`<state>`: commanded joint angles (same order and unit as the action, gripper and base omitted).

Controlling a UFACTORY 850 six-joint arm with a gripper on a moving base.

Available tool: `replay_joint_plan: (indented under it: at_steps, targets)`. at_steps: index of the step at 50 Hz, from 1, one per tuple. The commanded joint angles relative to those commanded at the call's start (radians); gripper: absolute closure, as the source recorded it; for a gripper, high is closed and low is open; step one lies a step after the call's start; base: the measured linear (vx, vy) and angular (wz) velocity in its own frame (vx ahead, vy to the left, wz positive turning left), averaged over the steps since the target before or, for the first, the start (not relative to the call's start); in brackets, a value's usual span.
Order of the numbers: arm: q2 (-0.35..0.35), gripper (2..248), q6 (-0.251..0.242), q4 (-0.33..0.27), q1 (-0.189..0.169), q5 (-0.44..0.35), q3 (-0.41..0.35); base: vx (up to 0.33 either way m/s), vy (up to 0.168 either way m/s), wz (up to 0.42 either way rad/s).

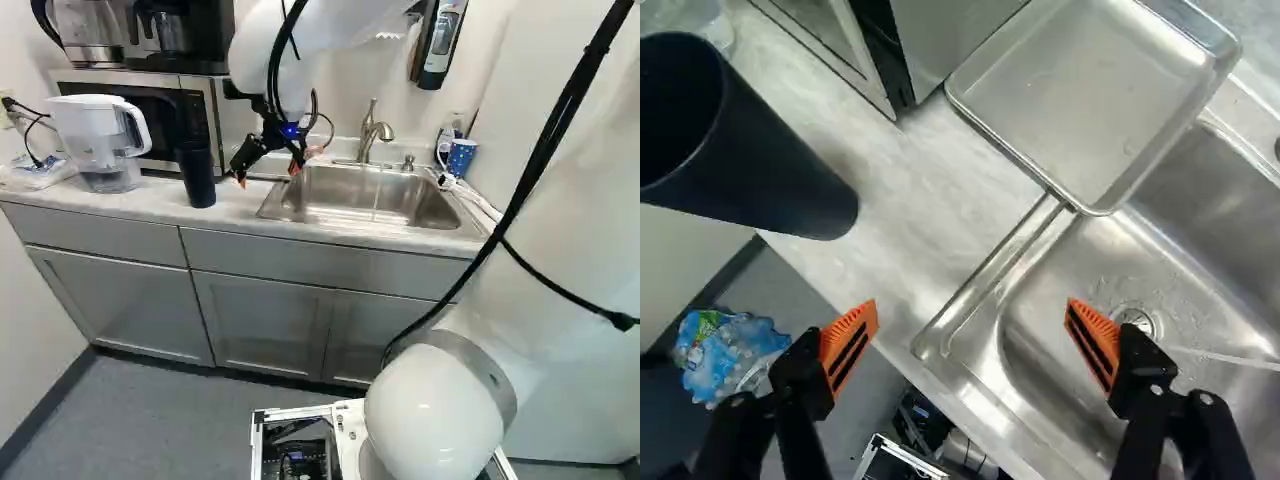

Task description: Rinse the cup and place it in the tray

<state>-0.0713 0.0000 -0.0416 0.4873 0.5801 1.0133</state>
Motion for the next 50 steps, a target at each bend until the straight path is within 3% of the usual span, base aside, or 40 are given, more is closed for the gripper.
replay_joint_plan:
  at_steps: [32, 50]
  targets:
    - [0.039, 3, 0.0, 0.0, 0.122, -0.006, 0.036, 0.0, 0.0, 0.0]
    - [0.052, 3, 0.0, 0.011, 0.179, -0.111, 0.009, 0.0, 0.0, 0.0]
